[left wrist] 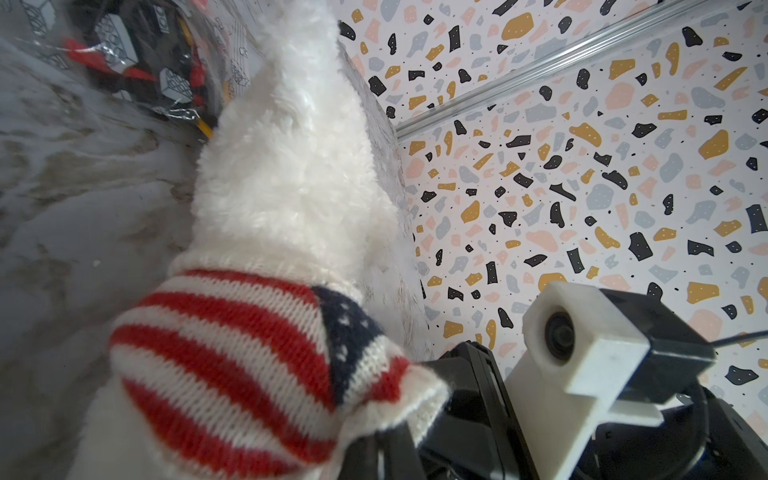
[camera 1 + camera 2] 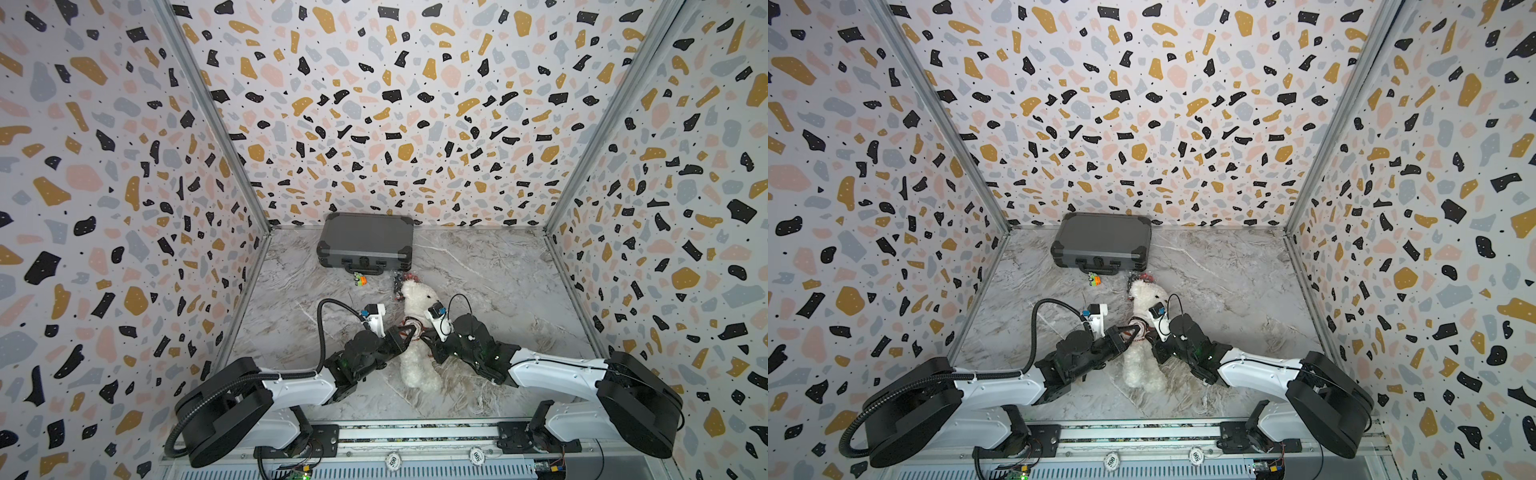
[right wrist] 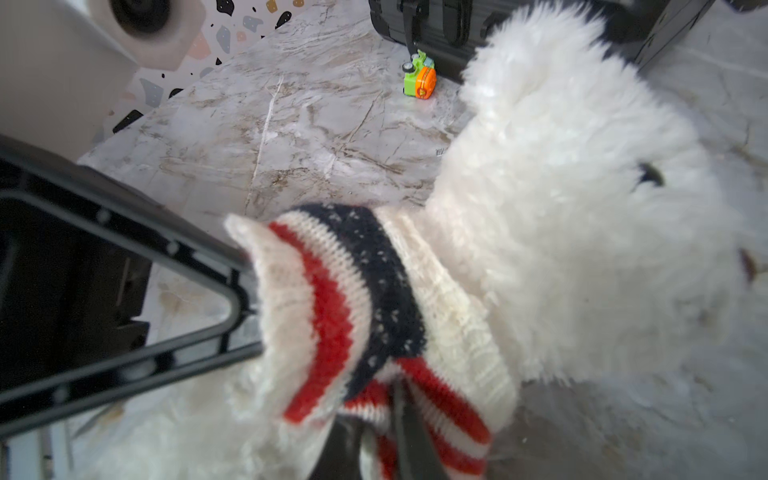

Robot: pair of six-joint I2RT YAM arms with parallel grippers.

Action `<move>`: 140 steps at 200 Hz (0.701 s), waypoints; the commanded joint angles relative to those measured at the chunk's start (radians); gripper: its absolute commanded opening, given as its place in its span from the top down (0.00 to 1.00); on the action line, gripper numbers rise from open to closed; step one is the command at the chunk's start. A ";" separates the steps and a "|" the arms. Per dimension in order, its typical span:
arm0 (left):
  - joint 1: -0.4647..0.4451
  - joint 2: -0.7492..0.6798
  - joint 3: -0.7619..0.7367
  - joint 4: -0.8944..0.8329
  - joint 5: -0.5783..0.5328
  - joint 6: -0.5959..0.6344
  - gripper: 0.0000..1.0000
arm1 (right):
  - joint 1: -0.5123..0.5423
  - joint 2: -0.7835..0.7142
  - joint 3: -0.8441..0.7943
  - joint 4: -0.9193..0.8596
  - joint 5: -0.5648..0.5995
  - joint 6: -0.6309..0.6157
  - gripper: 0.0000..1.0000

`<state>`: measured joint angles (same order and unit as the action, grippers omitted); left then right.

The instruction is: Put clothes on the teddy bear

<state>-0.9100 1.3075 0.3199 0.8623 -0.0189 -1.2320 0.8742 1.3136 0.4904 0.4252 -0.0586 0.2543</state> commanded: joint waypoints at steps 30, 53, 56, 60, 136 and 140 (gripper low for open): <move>-0.004 -0.063 -0.038 0.082 0.018 0.004 1.00 | -0.039 0.031 -0.027 0.012 0.057 0.006 1.00; -0.003 -0.111 -0.058 0.068 0.023 0.008 1.00 | -0.075 0.049 -0.041 0.018 0.049 0.032 1.00; -0.004 -0.118 -0.060 0.063 0.025 0.008 1.00 | -0.080 0.051 -0.044 0.017 0.045 0.034 1.00; -0.003 -0.128 -0.063 0.057 0.028 0.010 1.00 | -0.087 0.053 -0.047 0.018 0.039 0.038 1.00; 0.002 -0.221 -0.089 -0.132 0.159 0.092 1.00 | -0.095 -0.012 -0.044 0.008 0.009 -0.016 0.94; 0.002 -0.224 -0.093 -0.141 0.152 0.092 1.00 | -0.085 -0.030 -0.052 0.024 0.000 -0.023 0.90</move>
<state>-0.9043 1.1275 0.2481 0.7223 0.0669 -1.1851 0.8085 1.3350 0.4606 0.4973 -0.1299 0.2668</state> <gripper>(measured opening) 0.046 0.051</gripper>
